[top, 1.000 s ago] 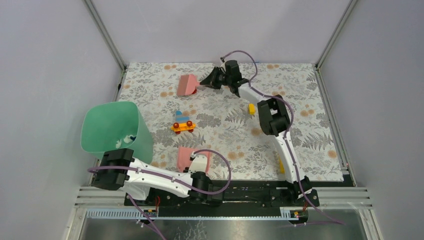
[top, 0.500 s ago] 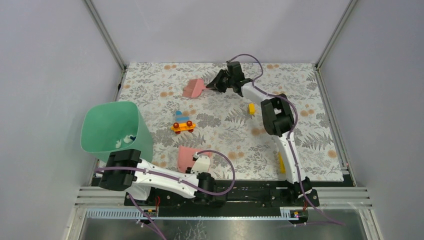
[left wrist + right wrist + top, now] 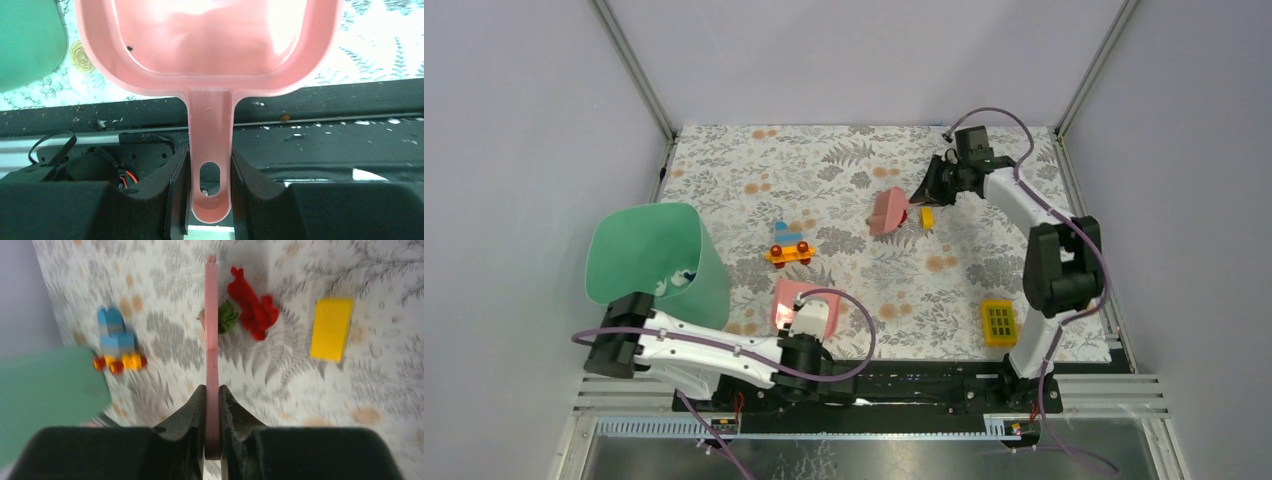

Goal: Sweep away the paper scraps from the table

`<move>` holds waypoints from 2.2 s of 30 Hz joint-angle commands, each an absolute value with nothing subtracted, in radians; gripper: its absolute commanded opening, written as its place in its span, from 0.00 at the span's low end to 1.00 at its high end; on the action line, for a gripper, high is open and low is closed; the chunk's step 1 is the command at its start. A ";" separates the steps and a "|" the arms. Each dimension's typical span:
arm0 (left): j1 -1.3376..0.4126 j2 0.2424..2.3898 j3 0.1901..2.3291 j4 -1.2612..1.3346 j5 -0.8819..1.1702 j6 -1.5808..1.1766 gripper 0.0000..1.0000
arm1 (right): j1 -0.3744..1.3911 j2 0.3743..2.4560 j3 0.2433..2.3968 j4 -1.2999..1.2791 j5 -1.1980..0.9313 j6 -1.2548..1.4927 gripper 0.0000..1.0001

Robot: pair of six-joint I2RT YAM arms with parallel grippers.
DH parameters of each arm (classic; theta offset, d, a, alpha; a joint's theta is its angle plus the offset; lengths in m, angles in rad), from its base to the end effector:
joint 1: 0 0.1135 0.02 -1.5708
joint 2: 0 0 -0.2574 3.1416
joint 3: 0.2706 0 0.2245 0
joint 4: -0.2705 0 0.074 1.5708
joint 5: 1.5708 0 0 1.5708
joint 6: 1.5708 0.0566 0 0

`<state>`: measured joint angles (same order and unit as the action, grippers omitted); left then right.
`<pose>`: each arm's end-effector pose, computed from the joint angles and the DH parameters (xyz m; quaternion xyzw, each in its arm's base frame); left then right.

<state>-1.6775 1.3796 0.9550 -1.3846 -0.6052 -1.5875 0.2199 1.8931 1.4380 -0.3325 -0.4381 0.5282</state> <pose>0.0145 -0.1670 0.2146 0.0780 0.9452 0.0950 0.3023 0.3955 0.1130 0.2277 0.0566 0.9042 0.3231 0.2734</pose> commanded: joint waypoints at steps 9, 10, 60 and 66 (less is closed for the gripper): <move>-1.667 1.199 0.913 -1.183 -0.646 -1.225 0.00 | 0.242 1.664 1.758 -0.739 -0.383 -0.101 0.00; -1.659 1.222 0.919 -1.183 -0.642 -1.200 0.00 | 0.243 1.681 1.788 -0.742 -0.355 -0.129 0.00; -1.198 1.645 1.051 -0.724 -0.204 -0.711 0.00 | 0.674 1.647 1.713 -1.210 -0.389 -0.341 0.00; -1.199 1.612 1.038 -0.719 -0.193 -0.715 0.00 | 0.644 1.598 1.742 -1.182 -0.309 -0.322 0.00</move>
